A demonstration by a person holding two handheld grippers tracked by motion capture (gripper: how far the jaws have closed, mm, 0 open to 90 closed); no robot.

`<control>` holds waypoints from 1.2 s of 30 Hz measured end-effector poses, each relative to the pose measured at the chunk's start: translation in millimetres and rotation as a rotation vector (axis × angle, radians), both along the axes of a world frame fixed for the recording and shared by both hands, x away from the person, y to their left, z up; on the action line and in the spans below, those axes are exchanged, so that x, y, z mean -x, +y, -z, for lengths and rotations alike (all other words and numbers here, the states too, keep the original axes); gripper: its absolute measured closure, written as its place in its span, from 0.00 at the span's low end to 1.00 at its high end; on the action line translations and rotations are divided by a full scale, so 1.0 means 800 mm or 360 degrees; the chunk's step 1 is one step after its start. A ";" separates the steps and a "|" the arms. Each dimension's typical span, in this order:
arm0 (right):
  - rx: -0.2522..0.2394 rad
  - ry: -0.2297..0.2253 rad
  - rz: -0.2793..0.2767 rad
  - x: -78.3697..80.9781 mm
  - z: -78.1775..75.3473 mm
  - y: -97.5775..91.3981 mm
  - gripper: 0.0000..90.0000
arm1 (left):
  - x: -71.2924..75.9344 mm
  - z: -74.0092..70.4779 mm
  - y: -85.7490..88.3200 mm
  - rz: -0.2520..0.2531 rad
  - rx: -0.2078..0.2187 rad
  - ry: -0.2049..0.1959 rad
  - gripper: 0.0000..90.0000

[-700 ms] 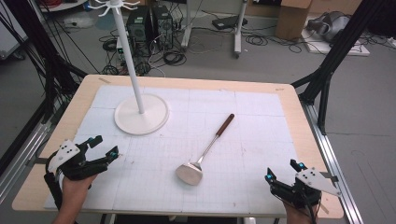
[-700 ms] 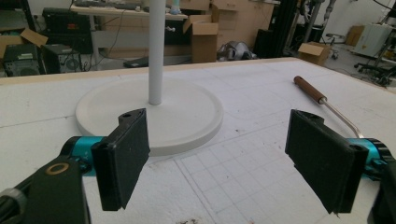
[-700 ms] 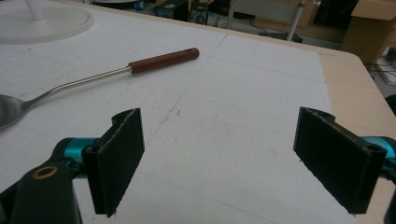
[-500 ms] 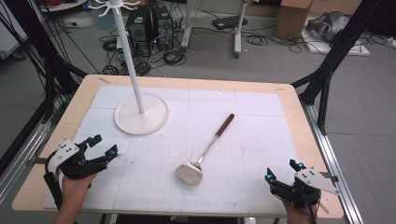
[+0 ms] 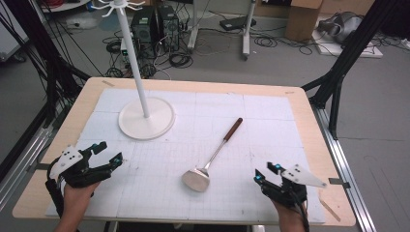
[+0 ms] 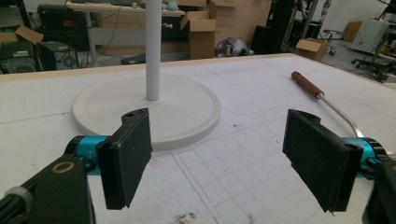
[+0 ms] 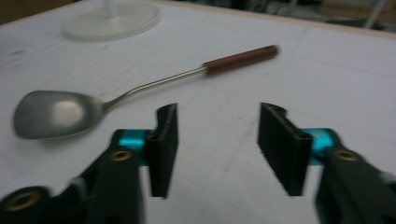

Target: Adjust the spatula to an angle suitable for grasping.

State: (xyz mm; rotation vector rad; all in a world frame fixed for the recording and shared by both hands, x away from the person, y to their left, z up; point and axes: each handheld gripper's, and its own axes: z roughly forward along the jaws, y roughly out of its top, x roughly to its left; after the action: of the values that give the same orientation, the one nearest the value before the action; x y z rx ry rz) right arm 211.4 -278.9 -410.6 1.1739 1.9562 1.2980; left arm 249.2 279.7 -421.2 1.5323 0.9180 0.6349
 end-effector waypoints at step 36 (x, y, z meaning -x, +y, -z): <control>0.0343 0.0331 -0.0564 -0.077 0.046 0.154 0.99 | -0.001 0.002 0.003 -0.0005 0.0025 0.0043 0.29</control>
State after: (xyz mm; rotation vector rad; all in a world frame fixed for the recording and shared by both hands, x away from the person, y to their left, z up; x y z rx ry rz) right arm 273.2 -155.3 -447.2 0.9151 2.4737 1.1252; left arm 250.0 281.9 -423.0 1.5290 0.9438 0.6090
